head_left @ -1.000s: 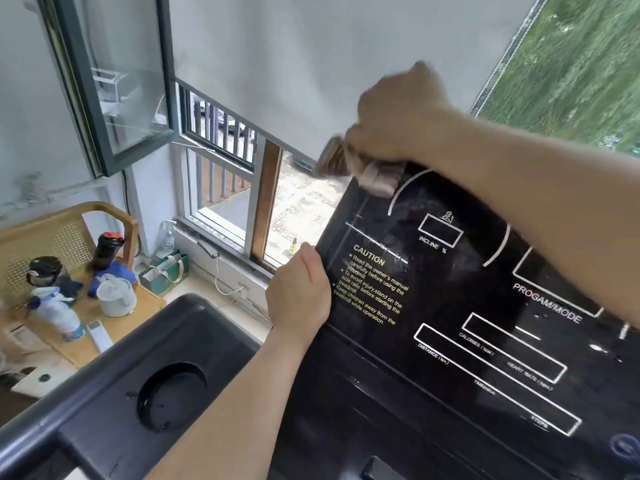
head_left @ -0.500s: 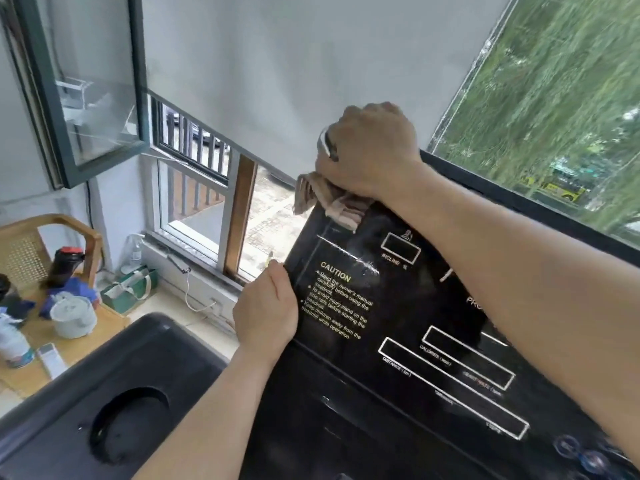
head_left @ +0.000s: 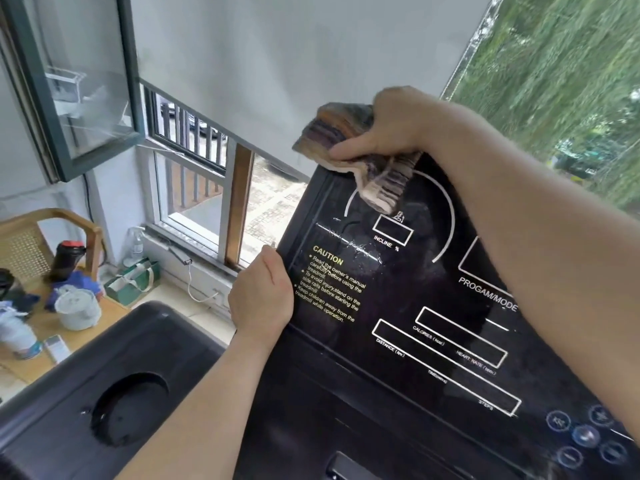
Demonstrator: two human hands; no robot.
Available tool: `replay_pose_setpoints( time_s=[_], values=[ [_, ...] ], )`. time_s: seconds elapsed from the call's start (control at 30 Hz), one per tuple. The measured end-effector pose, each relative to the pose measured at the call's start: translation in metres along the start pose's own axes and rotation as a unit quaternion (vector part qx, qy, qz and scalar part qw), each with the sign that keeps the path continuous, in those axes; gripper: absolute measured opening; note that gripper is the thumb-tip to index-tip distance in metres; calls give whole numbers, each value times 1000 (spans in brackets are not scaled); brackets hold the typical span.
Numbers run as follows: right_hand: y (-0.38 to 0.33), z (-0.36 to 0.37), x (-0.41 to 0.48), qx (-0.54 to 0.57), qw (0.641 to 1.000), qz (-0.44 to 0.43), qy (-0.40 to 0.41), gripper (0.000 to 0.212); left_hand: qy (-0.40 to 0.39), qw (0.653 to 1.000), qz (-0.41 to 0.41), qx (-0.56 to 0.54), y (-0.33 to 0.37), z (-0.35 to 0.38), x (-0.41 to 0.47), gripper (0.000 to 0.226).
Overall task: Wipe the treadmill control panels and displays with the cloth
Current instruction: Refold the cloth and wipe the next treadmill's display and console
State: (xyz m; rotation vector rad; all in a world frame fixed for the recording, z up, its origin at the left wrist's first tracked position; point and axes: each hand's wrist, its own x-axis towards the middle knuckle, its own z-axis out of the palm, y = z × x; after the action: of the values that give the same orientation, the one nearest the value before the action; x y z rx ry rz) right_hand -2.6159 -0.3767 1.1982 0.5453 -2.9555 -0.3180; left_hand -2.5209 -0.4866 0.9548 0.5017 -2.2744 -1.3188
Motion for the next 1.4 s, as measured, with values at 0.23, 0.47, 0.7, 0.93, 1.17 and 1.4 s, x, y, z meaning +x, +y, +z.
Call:
replay_pose_setpoints(
  time_s=[0.23,0.47,0.7,0.93,1.17,1.4],
  values=[
    [12,12,-11,29,998,1,57,83,10,1000,10,-10,-2,0,1,45],
    [26,11,-17,49,998,34,-11,83,6,1000,-13,7,2,3,1,53],
    [-15,31,-7,-40,977,40,207,68,11,1000,9,6,-2,1,2,49],
    [102,25,-112,40,990,135,21,93,21,1000,-7,3,5,2,-2,49],
    [59,21,-60,-1,996,74,55,82,34,999,34,-17,53,4,6,37],
    [51,28,-56,16,992,76,102,75,93,996,-3,11,97,14,18,30]
  ],
)
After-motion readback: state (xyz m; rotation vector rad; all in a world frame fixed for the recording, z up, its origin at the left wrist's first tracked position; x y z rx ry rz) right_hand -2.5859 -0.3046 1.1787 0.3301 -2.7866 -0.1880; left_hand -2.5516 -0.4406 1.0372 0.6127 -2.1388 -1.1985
